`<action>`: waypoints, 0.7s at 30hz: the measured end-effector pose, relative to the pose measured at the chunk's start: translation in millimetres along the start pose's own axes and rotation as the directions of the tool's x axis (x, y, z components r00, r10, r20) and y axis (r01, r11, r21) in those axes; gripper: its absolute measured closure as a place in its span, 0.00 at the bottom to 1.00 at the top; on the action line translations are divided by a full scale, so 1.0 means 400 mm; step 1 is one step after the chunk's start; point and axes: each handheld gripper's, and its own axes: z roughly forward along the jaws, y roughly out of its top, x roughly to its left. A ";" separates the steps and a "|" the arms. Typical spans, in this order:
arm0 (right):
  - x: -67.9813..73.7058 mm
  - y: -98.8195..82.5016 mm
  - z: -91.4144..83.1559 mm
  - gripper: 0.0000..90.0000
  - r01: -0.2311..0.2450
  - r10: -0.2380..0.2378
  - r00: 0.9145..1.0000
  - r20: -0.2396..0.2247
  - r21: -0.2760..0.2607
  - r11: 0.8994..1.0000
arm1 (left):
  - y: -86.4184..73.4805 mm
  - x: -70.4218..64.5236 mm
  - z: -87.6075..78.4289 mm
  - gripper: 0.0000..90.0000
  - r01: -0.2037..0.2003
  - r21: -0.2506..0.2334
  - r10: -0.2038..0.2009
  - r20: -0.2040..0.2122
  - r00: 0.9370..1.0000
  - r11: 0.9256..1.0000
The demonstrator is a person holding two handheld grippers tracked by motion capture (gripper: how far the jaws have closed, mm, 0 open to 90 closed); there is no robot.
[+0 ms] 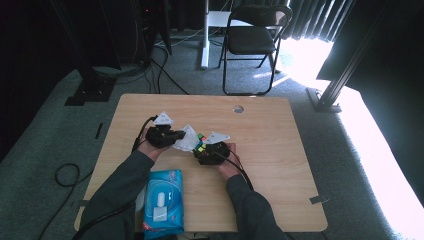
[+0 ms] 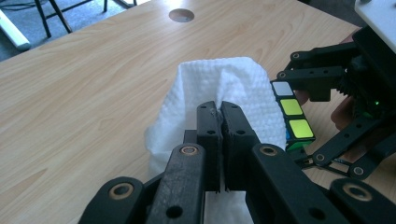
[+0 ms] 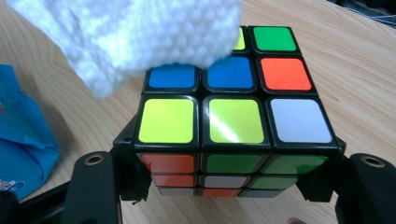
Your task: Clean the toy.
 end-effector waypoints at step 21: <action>0.017 0.020 0.013 0.38 0.014 -0.014 1.000 -0.015 -0.001 1.000 | -0.005 -0.032 0.038 0.97 -0.029 0.029 0.028 0.029 0.999 0.999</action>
